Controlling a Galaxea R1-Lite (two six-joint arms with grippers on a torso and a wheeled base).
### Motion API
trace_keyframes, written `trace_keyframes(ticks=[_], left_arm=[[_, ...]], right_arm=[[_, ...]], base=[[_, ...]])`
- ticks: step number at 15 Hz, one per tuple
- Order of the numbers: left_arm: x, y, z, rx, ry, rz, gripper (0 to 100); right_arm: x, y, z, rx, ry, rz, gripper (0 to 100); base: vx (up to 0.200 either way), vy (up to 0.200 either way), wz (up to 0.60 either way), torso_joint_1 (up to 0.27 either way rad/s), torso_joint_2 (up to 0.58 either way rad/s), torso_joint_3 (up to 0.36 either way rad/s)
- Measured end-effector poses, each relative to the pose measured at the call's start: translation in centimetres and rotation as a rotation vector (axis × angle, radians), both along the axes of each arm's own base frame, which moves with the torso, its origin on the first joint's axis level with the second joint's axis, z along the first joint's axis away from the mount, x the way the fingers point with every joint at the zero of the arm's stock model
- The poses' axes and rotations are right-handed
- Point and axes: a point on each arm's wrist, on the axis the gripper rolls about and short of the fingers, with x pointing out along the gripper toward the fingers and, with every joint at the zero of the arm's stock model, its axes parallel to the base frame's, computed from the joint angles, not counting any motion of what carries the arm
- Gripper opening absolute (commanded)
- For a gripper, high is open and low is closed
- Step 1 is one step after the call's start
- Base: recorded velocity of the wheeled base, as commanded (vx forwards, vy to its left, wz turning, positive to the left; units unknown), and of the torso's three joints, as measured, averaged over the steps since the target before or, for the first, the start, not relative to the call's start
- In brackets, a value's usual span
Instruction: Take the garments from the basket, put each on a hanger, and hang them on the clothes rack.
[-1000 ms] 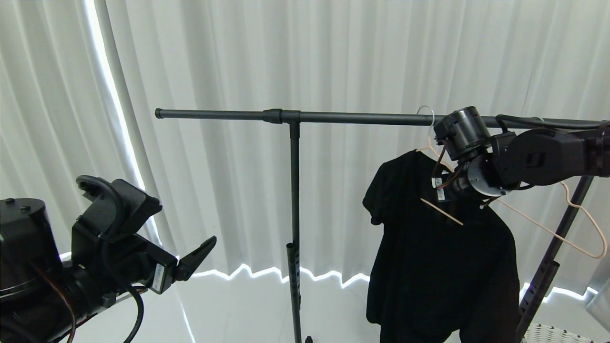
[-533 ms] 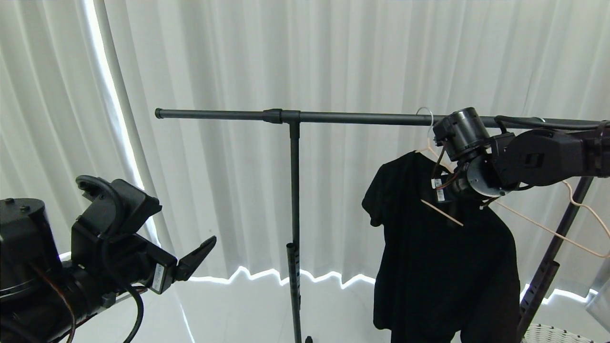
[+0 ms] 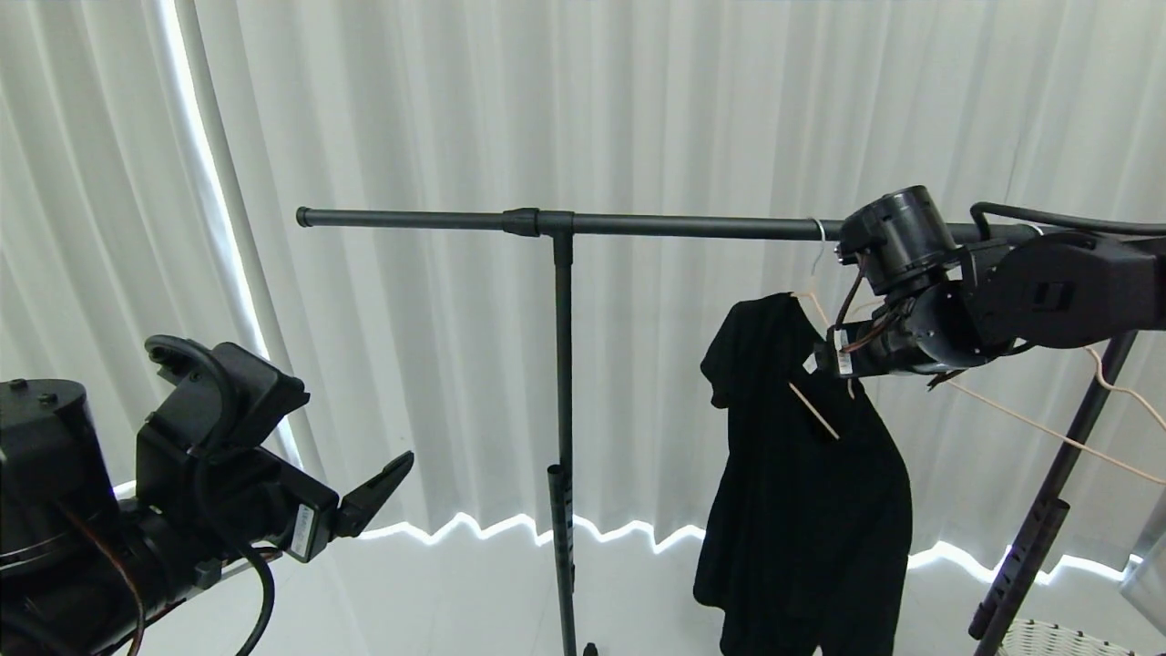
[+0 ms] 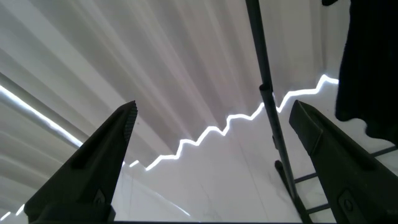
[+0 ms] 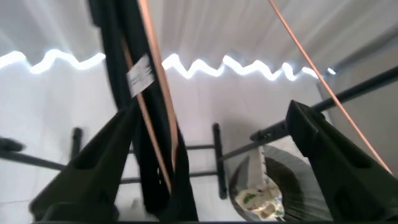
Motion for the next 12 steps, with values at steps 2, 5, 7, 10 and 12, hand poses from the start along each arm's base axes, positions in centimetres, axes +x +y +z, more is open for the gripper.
trace_keyframes(ticks=[2, 5, 7, 10, 12], left_arm=[[0.0, 0.0, 0.0, 0.000, 0.001, 0.001, 100], [0.0, 0.1, 0.0, 0.001, 0.000, 0.008, 100], [0.0, 0.2, 0.0, 0.001, -0.003, 0.017, 100], [0.0, 0.4, 0.1, 0.000, -0.009, 0.025, 100], [0.0, 0.4, 0.2, 0.000, -0.011, 0.026, 100]], right_arm=[[-1.3, -0.2, 1.6, 0.029, -0.026, 0.044, 100], [-3.4, -1.0, 3.3, -0.052, -0.057, 0.149, 100], [-4.3, -1.6, 3.7, -0.086, -0.091, 0.179, 100], [-4.9, -2.6, 3.2, -0.142, -0.128, 0.198, 100], [-5.3, -3.3, 2.7, -0.170, -0.147, 0.200, 100]], base=[[0.000, 0.000, 0.00, 0.000, 0.00, 0.000], [-0.067, 0.000, 0.00, 0.001, 0.00, -0.001], [-0.200, 0.000, 0.00, 0.010, 0.00, 0.000], [-0.200, 0.000, 0.00, 0.001, 0.01, 0.002], [-0.200, 0.000, 0.00, 0.000, 0.00, 0.000]])
